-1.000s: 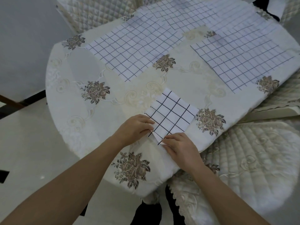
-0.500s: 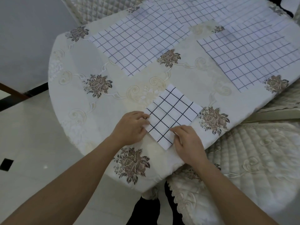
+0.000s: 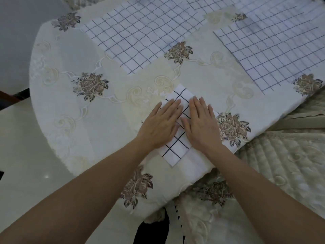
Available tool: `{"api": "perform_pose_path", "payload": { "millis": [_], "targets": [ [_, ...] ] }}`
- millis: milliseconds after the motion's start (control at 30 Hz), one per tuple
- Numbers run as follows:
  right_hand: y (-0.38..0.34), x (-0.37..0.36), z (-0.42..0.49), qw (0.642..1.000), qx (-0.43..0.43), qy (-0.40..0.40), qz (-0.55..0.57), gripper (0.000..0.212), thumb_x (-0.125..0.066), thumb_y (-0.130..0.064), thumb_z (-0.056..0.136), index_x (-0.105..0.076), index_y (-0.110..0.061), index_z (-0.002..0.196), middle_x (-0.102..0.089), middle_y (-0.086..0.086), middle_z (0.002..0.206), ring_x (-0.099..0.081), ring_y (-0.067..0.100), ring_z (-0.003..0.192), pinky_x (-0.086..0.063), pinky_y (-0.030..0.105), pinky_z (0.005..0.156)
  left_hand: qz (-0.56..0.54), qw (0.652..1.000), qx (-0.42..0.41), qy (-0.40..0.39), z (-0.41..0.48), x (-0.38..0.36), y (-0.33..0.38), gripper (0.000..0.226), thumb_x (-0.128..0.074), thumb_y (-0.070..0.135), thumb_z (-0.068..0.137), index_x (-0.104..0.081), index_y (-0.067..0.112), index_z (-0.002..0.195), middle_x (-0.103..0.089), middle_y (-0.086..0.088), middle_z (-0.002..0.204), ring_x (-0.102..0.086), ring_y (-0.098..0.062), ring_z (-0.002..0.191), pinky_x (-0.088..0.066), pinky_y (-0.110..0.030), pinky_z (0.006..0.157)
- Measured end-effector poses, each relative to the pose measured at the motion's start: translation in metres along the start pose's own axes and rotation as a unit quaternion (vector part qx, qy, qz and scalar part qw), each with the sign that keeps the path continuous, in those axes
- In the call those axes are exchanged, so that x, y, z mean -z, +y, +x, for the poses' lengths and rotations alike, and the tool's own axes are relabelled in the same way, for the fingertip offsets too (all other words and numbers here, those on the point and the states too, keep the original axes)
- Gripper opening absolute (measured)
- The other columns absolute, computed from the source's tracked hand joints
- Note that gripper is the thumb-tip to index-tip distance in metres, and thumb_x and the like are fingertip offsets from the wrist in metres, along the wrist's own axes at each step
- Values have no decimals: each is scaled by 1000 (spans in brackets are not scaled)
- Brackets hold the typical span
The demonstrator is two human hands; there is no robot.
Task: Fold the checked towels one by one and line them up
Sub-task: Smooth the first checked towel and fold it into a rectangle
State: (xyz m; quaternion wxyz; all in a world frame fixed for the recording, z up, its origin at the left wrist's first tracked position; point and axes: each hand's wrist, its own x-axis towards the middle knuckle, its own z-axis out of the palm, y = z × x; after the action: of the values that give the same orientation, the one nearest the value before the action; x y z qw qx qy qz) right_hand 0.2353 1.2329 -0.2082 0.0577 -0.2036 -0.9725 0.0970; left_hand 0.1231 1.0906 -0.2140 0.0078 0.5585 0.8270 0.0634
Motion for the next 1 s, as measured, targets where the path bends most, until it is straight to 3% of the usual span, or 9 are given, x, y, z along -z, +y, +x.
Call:
{"api": "perform_pose_path", "payload": {
  "millis": [233,467,633,733,833,1000],
  "targets": [
    [15,-17,2,998,-55,-11,11,77,-18,-59,102,-17,-6,157,-18,12,165,-10,26,154,-13,45,125,48,994,-89,-40,51,-3,-15,65,-25,42,102,-11,14,159,-6,-4,167,-4,-19,154,-11,-43,124],
    [41,-15,-2,995,-80,-33,-56,87,-15,-69,98,-5,-7,159,-3,10,167,0,24,154,-7,44,125,32,996,-45,-64,51,-10,-21,70,-15,59,101,-4,24,160,2,1,168,4,-17,154,-7,-44,125],
    [41,-4,0,994,-99,-21,-48,83,-15,-65,100,-7,-5,158,-4,12,167,-1,25,154,-9,46,125,40,997,-39,-51,64,5,-10,65,-19,49,101,-23,18,158,-17,-5,166,-12,-20,153,-11,-50,123],
    [22,-8,5,998,-61,4,-9,76,-20,-57,103,-15,-4,157,-11,12,166,-6,24,154,-11,44,125,40,996,-58,-60,73,1,-10,64,-10,48,102,-13,20,159,-7,-1,167,-4,-17,154,-9,-47,124],
    [20,-15,6,998,-49,-24,-11,79,-15,-61,102,-14,-5,158,-11,11,166,-6,22,154,-13,43,125,40,994,-71,-79,74,-8,-17,64,-6,52,102,-2,23,160,4,3,167,5,-14,154,-4,-44,125],
    [34,-13,-5,995,-80,-30,-48,86,-12,-68,99,-11,-6,158,-6,10,167,-3,23,154,-11,45,124,17,996,-33,-82,80,-7,-33,71,-10,60,100,2,24,160,7,7,167,7,-10,153,-5,-47,124]
  ]
}}
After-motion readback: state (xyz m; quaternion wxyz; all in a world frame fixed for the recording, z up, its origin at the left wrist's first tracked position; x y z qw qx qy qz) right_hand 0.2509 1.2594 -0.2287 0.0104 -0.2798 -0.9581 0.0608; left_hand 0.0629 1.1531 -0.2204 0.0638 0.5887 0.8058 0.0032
